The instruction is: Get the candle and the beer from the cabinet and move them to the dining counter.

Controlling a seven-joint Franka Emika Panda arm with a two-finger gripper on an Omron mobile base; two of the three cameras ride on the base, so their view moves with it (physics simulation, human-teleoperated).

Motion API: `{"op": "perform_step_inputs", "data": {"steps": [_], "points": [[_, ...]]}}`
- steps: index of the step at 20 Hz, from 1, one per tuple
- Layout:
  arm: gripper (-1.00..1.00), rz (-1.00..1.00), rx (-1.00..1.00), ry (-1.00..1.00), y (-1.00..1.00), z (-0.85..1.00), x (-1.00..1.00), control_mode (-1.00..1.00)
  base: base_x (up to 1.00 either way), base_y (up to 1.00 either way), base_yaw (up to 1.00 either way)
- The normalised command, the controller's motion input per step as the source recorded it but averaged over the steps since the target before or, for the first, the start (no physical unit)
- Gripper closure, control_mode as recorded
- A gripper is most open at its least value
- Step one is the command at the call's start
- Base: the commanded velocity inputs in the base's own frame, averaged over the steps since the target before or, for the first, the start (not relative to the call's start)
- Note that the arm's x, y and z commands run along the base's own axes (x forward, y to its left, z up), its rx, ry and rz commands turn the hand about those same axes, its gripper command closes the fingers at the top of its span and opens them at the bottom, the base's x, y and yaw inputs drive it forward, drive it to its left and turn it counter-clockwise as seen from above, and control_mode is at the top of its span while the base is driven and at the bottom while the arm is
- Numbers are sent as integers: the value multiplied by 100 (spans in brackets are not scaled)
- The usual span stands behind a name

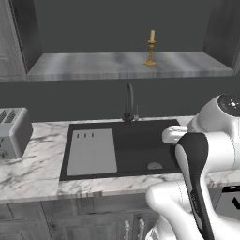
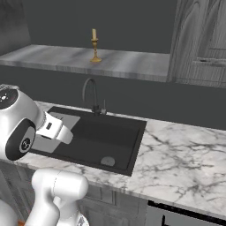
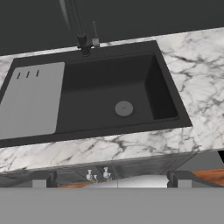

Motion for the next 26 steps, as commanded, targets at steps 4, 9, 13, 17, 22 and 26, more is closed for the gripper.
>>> {"op": "perform_step_inputs", "data": {"steps": [4,9,13,17,22,26], "points": [[-100,0,0,0,0,0,0,-100,0,0,0],[-100,0,0,0,0,0,0,-100,0,0,0],[-100,0,0,0,0,0,0,-100,0,0,0],[-100,0,0,0,0,-4,-14,-100,0,0,0],[-100,-2,4,-24,3,-3,-33,-100,0,0,0],[-100,-6,9,-45,10,29,-30,-100,0,0,0]]}}
